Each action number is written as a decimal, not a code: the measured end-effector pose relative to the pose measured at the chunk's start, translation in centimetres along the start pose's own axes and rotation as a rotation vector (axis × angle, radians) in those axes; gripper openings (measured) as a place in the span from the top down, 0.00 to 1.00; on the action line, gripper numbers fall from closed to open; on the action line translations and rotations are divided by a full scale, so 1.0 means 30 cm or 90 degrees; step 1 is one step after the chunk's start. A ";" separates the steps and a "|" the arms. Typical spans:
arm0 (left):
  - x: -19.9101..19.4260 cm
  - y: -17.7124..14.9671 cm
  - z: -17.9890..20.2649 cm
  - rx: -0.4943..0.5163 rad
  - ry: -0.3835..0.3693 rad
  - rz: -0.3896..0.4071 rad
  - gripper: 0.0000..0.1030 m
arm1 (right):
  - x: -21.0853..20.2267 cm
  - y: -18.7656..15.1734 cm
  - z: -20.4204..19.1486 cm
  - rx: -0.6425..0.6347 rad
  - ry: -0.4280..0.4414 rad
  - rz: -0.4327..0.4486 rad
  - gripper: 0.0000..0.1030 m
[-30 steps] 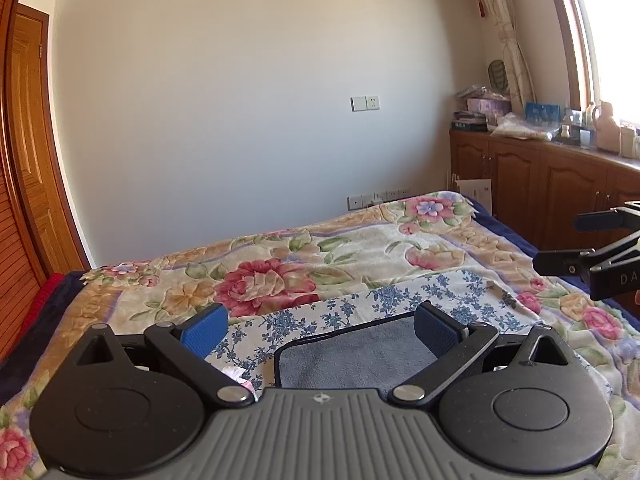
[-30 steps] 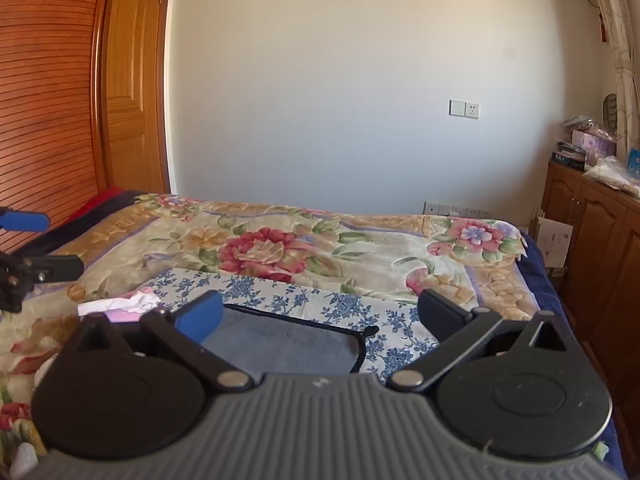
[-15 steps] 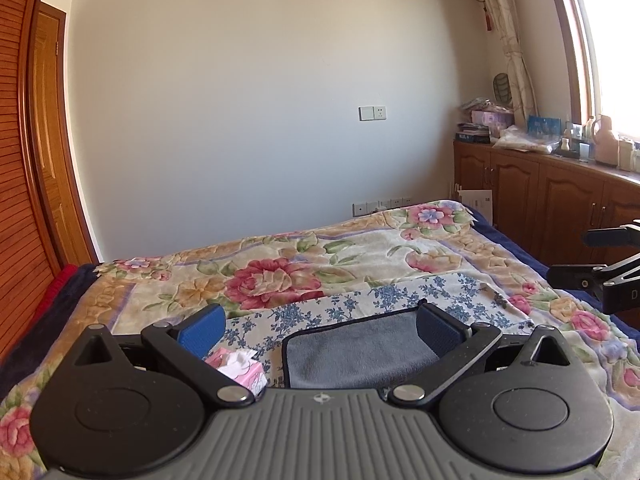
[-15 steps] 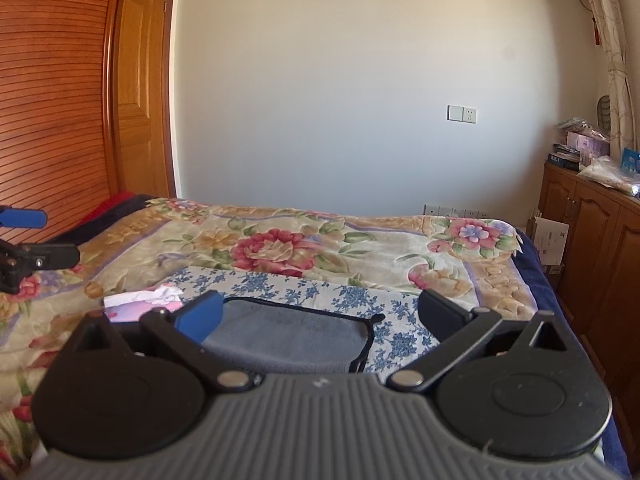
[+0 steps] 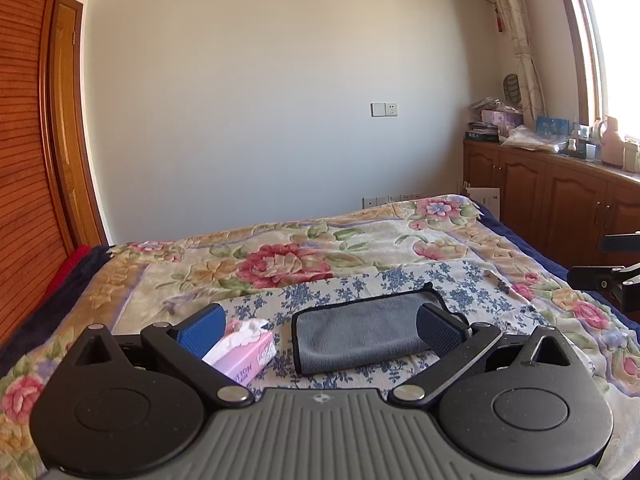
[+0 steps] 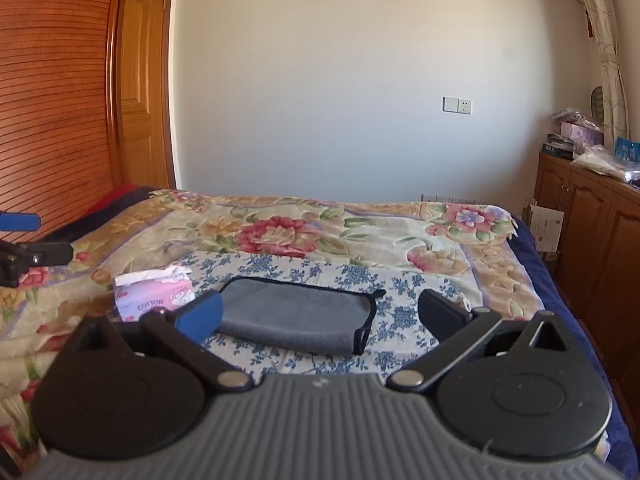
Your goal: Fold towel
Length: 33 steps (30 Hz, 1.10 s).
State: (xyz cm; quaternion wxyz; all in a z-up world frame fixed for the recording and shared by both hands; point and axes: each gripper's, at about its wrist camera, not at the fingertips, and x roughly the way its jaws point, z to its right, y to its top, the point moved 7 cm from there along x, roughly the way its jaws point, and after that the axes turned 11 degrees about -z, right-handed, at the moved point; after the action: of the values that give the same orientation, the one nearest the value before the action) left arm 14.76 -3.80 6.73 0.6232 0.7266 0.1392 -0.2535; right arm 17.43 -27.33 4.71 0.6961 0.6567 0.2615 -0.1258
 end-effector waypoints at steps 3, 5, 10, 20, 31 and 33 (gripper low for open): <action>-0.006 -0.025 -0.007 0.000 0.009 -0.003 0.00 | -0.009 -0.020 -0.012 -0.005 0.000 -0.002 0.00; -0.015 -0.042 -0.012 -0.002 0.015 0.001 0.00 | -0.016 -0.035 -0.018 -0.005 0.000 -0.002 0.00; -0.032 -0.082 -0.012 -0.005 0.015 -0.005 0.00 | -0.020 -0.073 -0.038 -0.011 0.001 -0.007 0.00; -0.050 -0.155 -0.013 -0.037 0.013 -0.009 0.00 | -0.027 -0.133 -0.055 -0.006 0.006 -0.015 0.00; -0.008 -0.244 -0.035 -0.051 0.038 -0.025 0.00 | -0.024 -0.182 -0.035 0.009 -0.001 -0.024 0.00; -0.001 -0.259 -0.039 -0.050 0.039 -0.030 0.00 | -0.024 -0.187 -0.035 0.006 -0.005 -0.023 0.00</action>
State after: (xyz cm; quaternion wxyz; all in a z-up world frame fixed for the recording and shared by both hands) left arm 10.94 -1.24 0.36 0.6407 0.7054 0.1851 -0.2402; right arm 13.72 -27.03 0.31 0.6916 0.6547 0.2700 -0.1421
